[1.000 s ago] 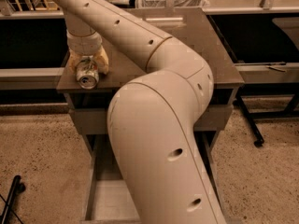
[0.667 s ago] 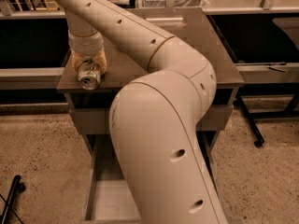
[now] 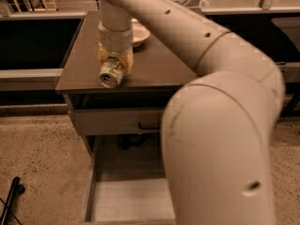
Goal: Place 7up can into middle drawer
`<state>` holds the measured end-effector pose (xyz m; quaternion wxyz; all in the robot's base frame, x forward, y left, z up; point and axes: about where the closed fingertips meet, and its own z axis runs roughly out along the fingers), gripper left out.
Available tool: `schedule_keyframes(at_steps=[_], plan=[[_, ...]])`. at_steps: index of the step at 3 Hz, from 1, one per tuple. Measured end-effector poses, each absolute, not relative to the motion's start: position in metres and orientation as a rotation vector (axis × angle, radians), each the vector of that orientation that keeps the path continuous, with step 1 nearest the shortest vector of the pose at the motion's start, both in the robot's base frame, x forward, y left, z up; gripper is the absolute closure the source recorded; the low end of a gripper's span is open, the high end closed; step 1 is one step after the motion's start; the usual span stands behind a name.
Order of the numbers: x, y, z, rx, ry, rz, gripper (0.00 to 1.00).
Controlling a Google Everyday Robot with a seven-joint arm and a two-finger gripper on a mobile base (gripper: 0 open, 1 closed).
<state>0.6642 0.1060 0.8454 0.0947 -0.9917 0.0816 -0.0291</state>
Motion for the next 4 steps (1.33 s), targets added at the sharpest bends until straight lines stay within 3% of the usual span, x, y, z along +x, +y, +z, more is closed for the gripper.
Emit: schedule_keyframes(at_steps=[1, 2, 4], plan=[[0.631, 0.063, 0.835, -2.874, 0.554, -0.029, 1.00], [0.596, 0.045, 0.811, -2.795, 0.823, 0.054, 1.00], [0.578, 0.033, 0.767, -2.749, 1.062, 0.179, 1.00]])
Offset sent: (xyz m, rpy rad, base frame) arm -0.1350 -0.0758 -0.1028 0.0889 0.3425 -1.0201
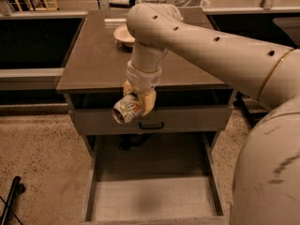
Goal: Place 7up can into middle drawer
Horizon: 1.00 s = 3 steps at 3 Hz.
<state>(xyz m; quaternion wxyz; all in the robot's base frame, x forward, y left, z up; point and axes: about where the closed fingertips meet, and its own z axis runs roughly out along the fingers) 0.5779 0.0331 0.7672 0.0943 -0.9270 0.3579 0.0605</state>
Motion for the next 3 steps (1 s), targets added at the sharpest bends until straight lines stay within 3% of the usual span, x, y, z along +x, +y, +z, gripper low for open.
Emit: schedule_keyframes(at_steps=[2, 3], plan=[[0.506, 0.016, 0.749, -2.275, 1.559, 0.379, 1.00], [0.458, -0.007, 0.673, -2.069, 1.858, 0.455, 1.00]])
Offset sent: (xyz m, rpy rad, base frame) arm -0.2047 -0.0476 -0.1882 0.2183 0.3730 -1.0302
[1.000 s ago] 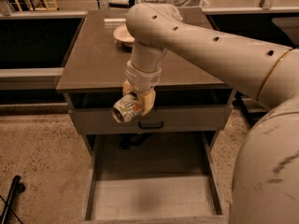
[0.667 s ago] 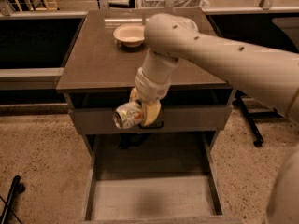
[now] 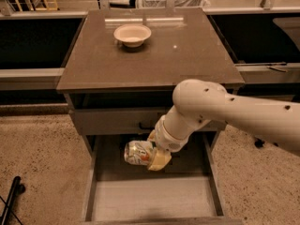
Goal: Place 7up can into middle drawer
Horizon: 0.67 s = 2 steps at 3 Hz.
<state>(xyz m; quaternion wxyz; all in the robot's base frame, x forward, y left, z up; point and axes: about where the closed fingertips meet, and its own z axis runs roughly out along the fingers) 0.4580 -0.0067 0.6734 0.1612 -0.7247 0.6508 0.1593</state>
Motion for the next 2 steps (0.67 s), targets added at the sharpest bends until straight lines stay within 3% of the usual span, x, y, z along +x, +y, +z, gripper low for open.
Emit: schedule_keyframes(at_steps=[2], plan=[[0.465, -0.037, 0.619, -2.074, 1.993, 0.384, 1.00]])
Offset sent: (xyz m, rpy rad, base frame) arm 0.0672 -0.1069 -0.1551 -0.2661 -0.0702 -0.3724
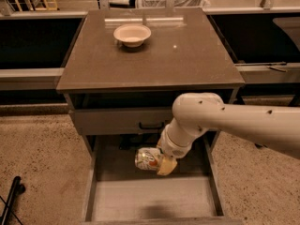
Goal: Place 7up can into middle drawer
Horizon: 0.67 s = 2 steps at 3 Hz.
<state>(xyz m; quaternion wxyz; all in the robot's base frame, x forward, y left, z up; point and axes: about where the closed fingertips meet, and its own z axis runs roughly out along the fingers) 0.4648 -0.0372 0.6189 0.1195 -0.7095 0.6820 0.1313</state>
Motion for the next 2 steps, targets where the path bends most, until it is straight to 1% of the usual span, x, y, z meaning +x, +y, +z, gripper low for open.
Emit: schedule_keyframes(at_steps=[1, 2], plan=[[0.479, -0.086, 0.546, -1.939, 2.151, 0.284, 1.00], [0.498, -0.120, 0.494, -1.804, 2.231, 0.197, 1.00]])
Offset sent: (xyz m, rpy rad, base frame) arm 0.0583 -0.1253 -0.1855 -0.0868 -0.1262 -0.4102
